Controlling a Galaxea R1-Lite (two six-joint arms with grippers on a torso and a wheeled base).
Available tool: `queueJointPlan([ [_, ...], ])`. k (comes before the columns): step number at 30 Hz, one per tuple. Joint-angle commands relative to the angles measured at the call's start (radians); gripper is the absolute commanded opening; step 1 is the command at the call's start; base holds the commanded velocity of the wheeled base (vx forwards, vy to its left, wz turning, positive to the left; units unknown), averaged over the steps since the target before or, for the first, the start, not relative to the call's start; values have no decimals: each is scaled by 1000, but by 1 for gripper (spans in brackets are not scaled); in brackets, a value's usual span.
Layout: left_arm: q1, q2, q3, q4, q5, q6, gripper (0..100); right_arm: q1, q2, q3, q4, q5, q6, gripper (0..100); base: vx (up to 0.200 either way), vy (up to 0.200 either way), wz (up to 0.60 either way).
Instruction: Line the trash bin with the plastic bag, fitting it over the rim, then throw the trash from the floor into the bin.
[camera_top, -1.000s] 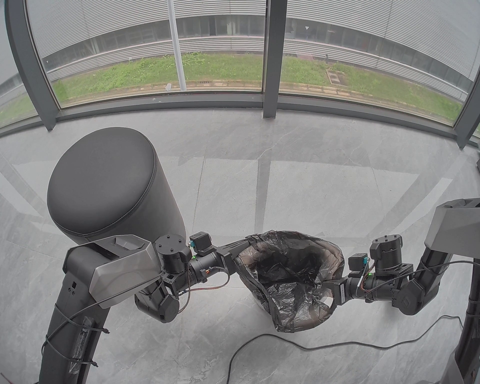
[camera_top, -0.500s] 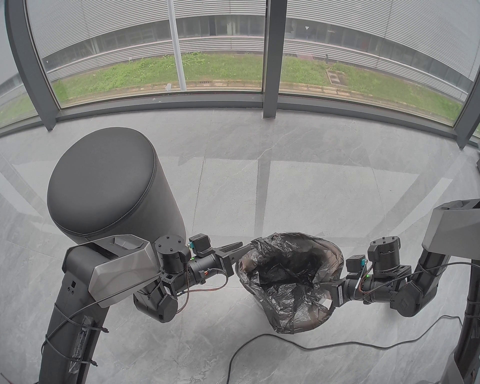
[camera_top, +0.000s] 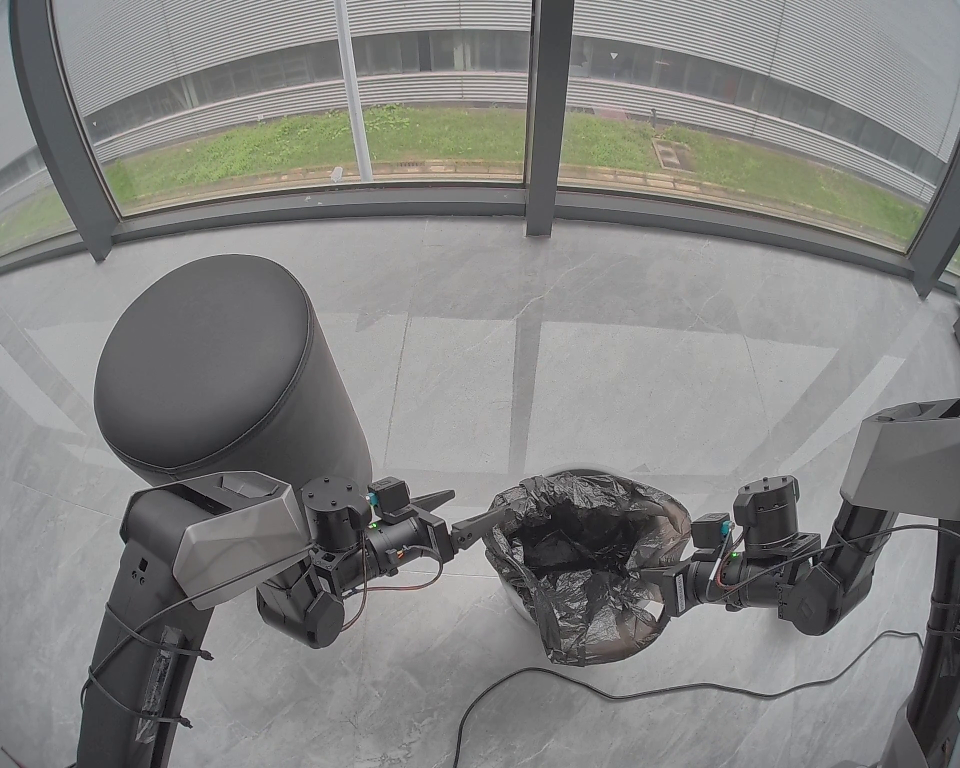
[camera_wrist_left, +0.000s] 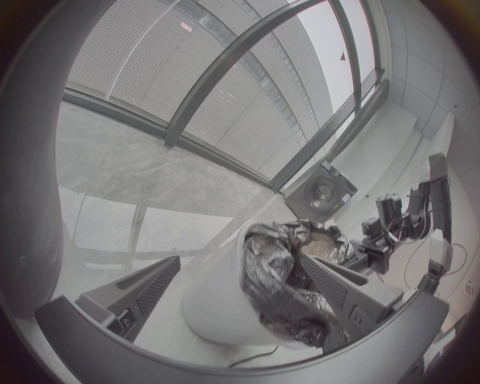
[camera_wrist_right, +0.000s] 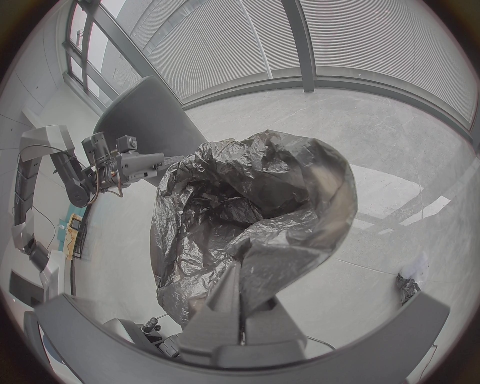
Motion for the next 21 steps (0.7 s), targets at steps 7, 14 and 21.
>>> queueJointPlan([
  [7,-77,-48,145,4,-1,60,100,53,4,0,-23,-2,6,0,0,0,0],
  [14,-108,-93,223,40,17,54,100,64,4,2,-23,-3,9,0,0,0,0],
  [21,-122,-151,249,89,48,-55,100,64,4,2,-25,-3,7,0,0,0,0],
])
